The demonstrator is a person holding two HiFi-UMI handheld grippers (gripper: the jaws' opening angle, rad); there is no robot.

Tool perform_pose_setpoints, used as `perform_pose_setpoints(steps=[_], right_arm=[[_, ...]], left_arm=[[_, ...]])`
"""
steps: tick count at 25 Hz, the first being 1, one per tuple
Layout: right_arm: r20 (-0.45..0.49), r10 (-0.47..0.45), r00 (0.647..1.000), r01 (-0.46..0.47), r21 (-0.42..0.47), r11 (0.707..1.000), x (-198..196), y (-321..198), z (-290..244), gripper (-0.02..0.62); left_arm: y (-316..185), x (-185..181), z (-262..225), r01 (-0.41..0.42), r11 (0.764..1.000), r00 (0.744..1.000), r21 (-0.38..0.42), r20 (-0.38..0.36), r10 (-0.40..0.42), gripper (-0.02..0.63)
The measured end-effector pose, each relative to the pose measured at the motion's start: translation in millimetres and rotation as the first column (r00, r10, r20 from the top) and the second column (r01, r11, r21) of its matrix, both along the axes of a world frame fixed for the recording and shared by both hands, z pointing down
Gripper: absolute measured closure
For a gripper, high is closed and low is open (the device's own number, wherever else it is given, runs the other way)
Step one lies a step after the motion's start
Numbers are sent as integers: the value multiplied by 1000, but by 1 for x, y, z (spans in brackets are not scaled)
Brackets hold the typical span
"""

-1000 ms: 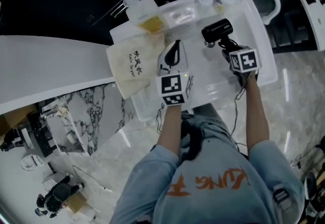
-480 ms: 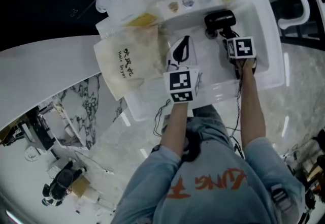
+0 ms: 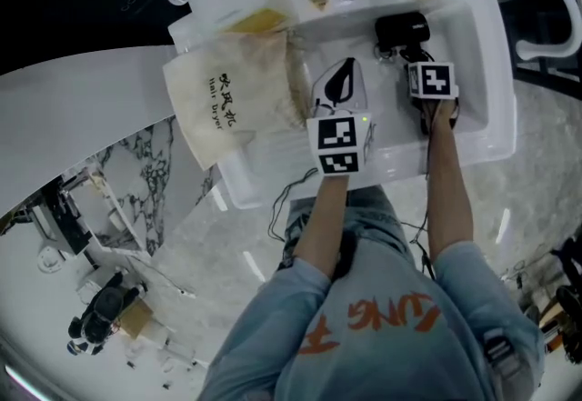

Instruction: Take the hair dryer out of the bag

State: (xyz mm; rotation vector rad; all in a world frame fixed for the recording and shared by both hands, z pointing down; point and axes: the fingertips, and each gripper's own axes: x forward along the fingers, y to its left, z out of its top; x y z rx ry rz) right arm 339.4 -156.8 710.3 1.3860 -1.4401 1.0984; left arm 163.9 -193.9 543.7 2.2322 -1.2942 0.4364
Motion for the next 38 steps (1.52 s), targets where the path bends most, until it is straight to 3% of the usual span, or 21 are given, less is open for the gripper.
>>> perform_pose_setpoints(steps=[7, 10, 12, 15, 20, 24, 26, 32, 38], right_arm=[[93, 33, 995, -38, 54, 998, -14, 4, -19, 355], [122, 44, 992, -63, 161, 985, -18, 0, -54, 376], [142, 50, 989, -86, 264, 961, -18, -9, -88, 407], [189, 52, 981, -130, 429, 894, -20, -26, -151, 408], [221, 27, 975, -165, 638, 752, -28, -31, -254, 489], [226, 10, 974, -178, 739, 650, -34, -25, -320, 520], [214, -4, 977, -169, 782, 600, -38, -23, -345, 582], [182, -117, 976, -121, 908, 401, -69, -17, -405, 598], [99, -178, 979, -28, 931, 363, -100, -20, -419, 598]], left_arm=[[5, -2, -14, -3, 1000, 1000, 23, -11, 3, 603], [7, -5, -32, -3, 999, 1000, 51, -17, 4, 603], [5, -6, -46, -3, 997, 1000, 79, -28, 6, 603], [0, -4, -73, -5, 990, 998, 143, -66, 15, 603], [-4, -1, -132, -8, 965, 991, 261, -130, 44, 603], [0, -1, -182, -33, 932, 986, 361, -141, 90, 603], [1, -4, -206, -34, 912, 983, 409, -149, 103, 603], [9, -24, -251, -13, 864, 984, 504, -148, 101, 603], [12, -52, -260, 29, 844, 991, 536, -127, 46, 603]])
